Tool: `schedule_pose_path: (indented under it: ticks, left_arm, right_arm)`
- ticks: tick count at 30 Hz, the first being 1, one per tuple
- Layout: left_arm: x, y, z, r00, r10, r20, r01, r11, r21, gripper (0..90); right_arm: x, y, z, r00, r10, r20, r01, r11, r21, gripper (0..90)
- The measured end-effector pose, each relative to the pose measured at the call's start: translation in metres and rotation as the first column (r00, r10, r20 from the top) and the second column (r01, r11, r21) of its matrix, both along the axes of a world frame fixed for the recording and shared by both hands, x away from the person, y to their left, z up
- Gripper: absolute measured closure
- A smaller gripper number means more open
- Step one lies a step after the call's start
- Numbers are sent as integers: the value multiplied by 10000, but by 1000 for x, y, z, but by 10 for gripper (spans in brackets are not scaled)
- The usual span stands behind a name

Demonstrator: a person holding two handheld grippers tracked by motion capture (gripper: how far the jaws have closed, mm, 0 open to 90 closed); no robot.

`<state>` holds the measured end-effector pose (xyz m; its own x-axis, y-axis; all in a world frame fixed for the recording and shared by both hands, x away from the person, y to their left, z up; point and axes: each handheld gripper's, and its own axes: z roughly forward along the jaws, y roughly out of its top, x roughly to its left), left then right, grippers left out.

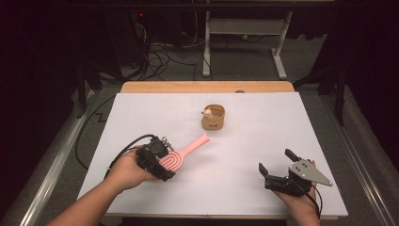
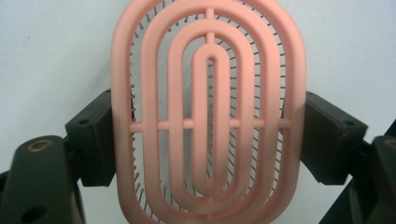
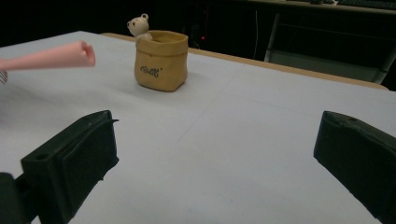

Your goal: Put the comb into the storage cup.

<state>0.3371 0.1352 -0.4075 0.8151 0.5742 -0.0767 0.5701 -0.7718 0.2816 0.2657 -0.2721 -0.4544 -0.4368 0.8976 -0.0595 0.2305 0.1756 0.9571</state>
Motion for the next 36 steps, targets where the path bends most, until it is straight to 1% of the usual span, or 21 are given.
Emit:
schedule_pose_path:
  ticks: [2, 4, 5, 9, 13, 17, 20, 23, 25, 26, 30, 33, 36]
  left_arm:
    - [1, -4, 0, 9999, -121, -13, 121, 9999, -18, 202]
    - [3, -8, 1, 9999, -154, -72, 153, 9998, -131, 203]
    - [4, -9, 1, 9998, -170, -112, 168, 9997, -155, 203]
    - [4, -20, 3, 9993, -335, -137, 335, 9994, -5, 202]
    - [5, -30, 7, 9986, -504, -139, 504, 9987, 8, 202]
    - [5, -41, 9, 9958, -899, -142, 899, 9959, -9, 202]
    - [5, -52, 8, 9933, -1144, -175, 1146, 9934, 99, 202]
    - [7, -60, 7, 9920, -1237, -255, 1240, 9922, 93, 202]
    - [8, -64, 7, 9918, -1245, -290, 1247, 9922, 68, 202]
    - [8, -65, 7, 9914, -1275, -291, 1277, 9918, 71, 202]
    - [8, -72, 8, 9904, -1352, -281, 1352, 9908, 0, 202]
    - [9, -76, 8, 9904, -1343, -331, 1347, 9908, 115, 202]
    - [10, -79, 9, 9901, -1357, -349, 1358, 9907, 7, 202]
  right_arm:
    - [3, 2, 2, 10000, 36, 26, -36, 9999, 120, 2]
    - [8, 5, 4, 10000, -11, 62, 11, 10000, -74, 2]
    - [10, 6, 4, 10000, -35, 58, 35, 10000, -70, 2]
    - [22, 8, 5, 9998, -175, 43, 176, 9998, -94, 2]
    - [34, 13, 5, 9997, -230, 82, 232, 9995, -208, 2]
    - [46, 16, 3, 9998, -189, -5, 189, 9973, -707, 2]
    - [51, 16, 0, 9997, -237, -113, 226, 9956, -911, 2]
    - [50, 15, -2, 9997, -235, -116, 222, 9948, -990, 2]
    - [48, 15, -3, 9998, -171, -81, 161, 9928, -1188, 2]
    - [46, 14, -3, 9999, -140, -10, 138, 9906, -1363, 2]
    - [40, 10, -4, 10000, -76, -7, 74, 9870, -1604, 2]
    - [37, 6, -6, 10000, -72, -65, 60, 9859, -1673, 2]
    - [35, 3, -8, 9999, -20, -120, 0, 9864, -1642, 2]
